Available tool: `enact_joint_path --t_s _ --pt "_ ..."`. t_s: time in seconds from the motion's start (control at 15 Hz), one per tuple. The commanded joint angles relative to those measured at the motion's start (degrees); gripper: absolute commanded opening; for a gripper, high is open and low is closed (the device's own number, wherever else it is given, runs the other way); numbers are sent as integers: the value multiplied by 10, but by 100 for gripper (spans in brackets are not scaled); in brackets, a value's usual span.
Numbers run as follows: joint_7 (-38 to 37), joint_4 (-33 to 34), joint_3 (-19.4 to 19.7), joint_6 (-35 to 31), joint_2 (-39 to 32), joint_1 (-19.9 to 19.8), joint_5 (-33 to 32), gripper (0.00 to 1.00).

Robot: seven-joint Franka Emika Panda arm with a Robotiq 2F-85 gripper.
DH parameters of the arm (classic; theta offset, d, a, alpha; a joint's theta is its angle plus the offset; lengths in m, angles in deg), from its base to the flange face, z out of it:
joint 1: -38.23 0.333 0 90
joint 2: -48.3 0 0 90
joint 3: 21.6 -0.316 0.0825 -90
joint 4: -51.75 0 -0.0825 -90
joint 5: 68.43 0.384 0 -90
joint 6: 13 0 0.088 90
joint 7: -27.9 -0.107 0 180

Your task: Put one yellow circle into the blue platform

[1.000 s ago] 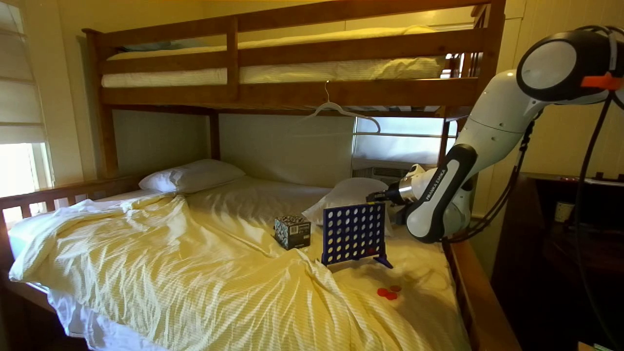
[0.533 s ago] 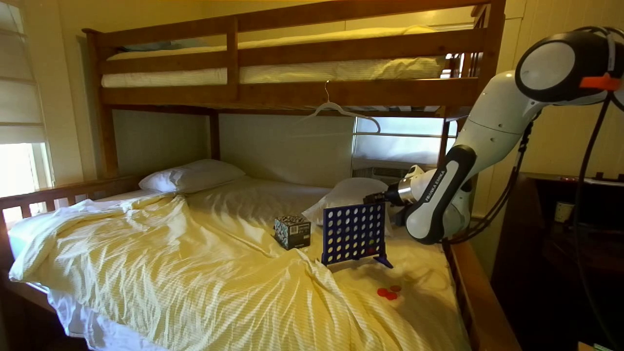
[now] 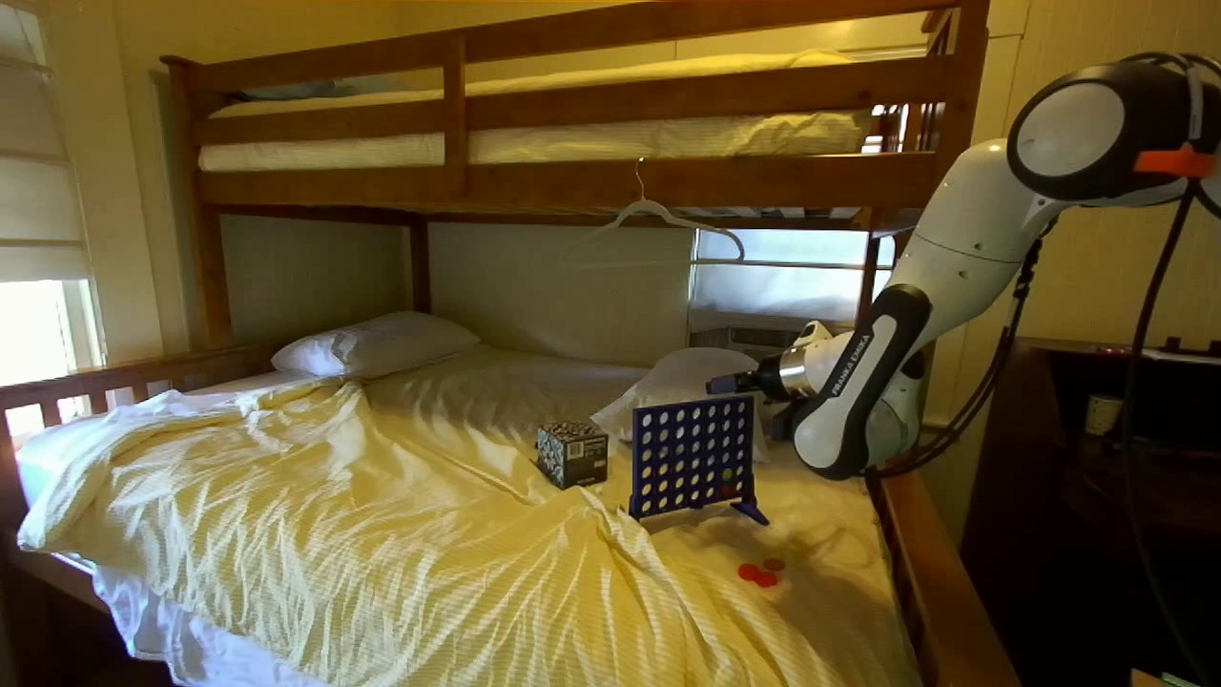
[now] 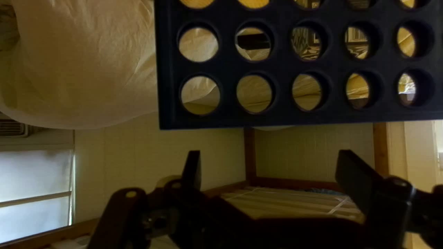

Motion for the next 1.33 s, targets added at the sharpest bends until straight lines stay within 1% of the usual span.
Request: enact_joint_path --t_s 0.0,0.47,0.8,0.93,1.07,1.27 --pt "-19 -3 -3 -36 0 -3 -3 100" --pt "-34 -26 2 -52 26 -10 -10 100" --pt "-50 -51 5 -38 59 -20 -22 100" --pt "-56 -69 7 -17 81 -25 -41 100" --pt "-54 -89 11 11 104 -25 -47 100" --pt "-59 -111 15 84 139 -32 -78 100"
